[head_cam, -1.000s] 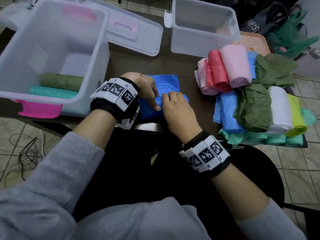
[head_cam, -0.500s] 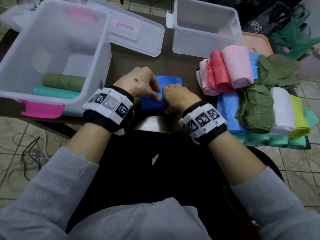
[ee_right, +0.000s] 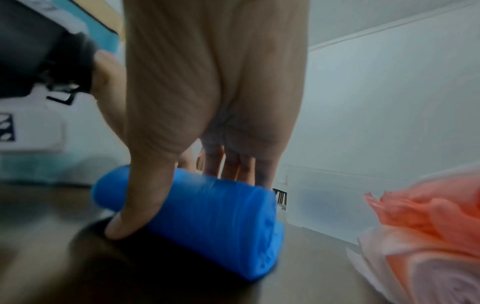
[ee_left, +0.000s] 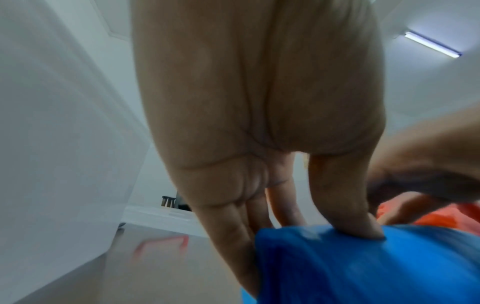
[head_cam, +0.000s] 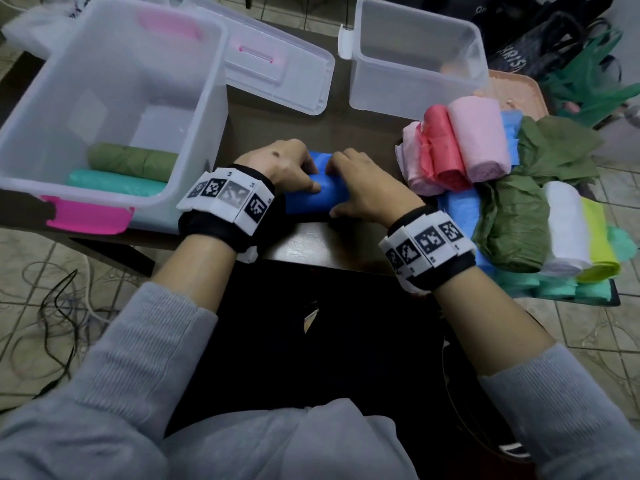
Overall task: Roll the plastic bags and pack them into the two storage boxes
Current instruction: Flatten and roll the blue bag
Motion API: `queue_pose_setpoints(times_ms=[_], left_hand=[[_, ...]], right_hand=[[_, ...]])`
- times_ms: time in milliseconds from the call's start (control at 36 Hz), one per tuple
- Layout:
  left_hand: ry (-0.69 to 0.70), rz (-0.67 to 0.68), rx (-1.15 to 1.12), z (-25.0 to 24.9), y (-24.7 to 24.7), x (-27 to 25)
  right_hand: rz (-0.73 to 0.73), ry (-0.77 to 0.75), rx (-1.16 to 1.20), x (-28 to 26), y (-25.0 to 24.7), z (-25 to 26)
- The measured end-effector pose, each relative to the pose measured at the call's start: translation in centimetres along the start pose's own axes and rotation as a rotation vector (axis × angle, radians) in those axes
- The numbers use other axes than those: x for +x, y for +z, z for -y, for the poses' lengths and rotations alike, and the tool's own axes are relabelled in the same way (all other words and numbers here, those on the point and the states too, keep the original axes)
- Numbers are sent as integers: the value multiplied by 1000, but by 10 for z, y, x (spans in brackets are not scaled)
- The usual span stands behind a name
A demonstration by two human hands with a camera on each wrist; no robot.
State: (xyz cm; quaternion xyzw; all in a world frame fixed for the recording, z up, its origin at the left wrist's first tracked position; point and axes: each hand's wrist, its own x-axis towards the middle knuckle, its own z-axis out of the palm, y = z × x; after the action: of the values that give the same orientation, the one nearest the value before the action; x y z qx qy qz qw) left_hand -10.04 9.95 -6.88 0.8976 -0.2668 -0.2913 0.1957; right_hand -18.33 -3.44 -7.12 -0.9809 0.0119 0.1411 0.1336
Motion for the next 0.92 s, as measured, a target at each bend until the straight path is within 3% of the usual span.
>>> queue_pose_setpoints(times_ms=[139, 333, 778, 917], left_hand=[[6, 75, -67, 4, -1, 2], [22, -151, -193, 14, 9, 2], [13, -176, -268, 19, 21, 1], [29, -173, -277, 18, 23, -1]], right_hand=[[-28, 24, -8, -1, 12, -2], [62, 52, 36, 3, 2, -5], [224, 206, 220, 16, -3, -16], [188, 212, 123, 18, 8, -11]])
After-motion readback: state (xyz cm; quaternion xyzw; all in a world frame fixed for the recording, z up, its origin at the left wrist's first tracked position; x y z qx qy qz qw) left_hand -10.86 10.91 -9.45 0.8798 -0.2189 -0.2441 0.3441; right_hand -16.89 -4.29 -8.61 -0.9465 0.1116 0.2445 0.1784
